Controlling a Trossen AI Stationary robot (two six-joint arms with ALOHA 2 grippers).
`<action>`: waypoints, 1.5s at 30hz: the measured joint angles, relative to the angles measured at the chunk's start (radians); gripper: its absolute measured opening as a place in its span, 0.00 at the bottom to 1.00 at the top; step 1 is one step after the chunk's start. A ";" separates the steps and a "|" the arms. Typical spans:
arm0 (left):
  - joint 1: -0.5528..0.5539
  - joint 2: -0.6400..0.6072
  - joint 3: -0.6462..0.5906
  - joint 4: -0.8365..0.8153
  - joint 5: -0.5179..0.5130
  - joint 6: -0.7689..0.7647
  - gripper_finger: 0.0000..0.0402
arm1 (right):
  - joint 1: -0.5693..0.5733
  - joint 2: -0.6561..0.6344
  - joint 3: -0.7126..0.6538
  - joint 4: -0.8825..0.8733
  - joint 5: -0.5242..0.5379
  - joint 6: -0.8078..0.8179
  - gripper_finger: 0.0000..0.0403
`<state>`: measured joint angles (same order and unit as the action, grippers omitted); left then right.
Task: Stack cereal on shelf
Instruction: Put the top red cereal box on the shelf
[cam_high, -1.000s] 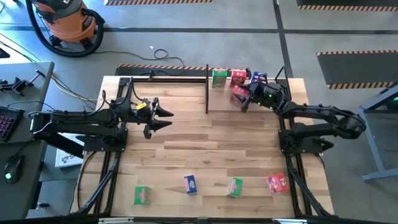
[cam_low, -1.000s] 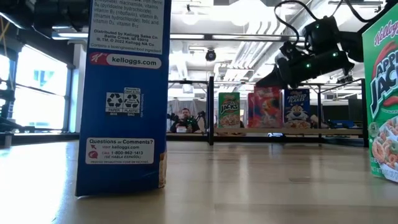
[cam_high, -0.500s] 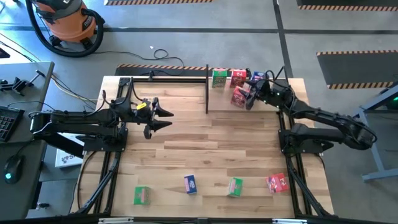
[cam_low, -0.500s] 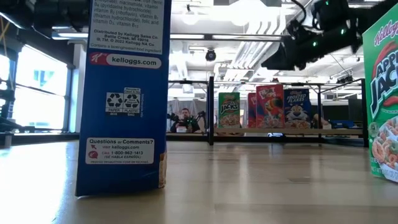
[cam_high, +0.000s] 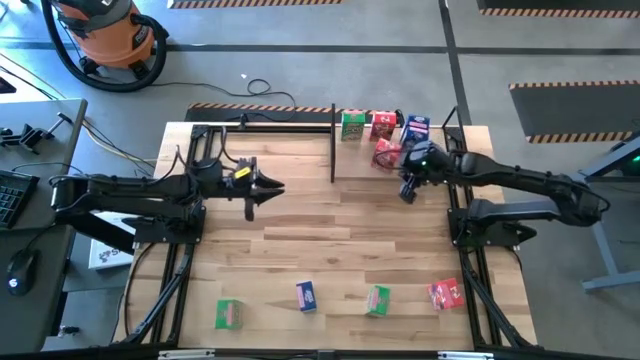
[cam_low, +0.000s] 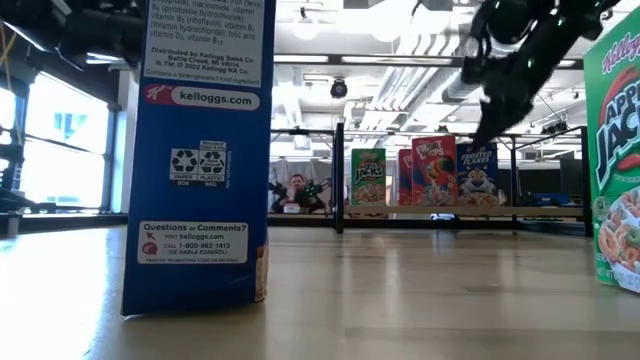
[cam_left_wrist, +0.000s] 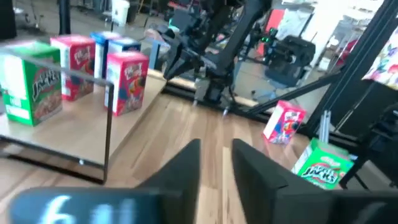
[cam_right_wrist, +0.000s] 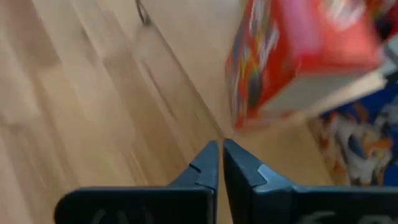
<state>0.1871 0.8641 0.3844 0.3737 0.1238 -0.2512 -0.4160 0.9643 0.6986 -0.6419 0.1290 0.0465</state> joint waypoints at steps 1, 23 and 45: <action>0.000 0.019 0.000 0.008 0.000 0.000 0.16 | -0.001 0.016 -0.010 0.000 0.010 0.006 0.02; 0.000 0.192 0.000 0.177 -0.044 0.018 0.00 | -0.091 0.237 0.010 0.225 0.217 0.000 0.01; -0.034 0.192 0.000 0.145 -0.056 0.018 0.00 | -0.106 0.390 0.008 0.420 0.038 -0.114 0.01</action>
<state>0.1536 1.0565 0.3847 0.5190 0.0678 -0.2333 -0.5223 1.3543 0.7071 -0.2217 0.1669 -0.0671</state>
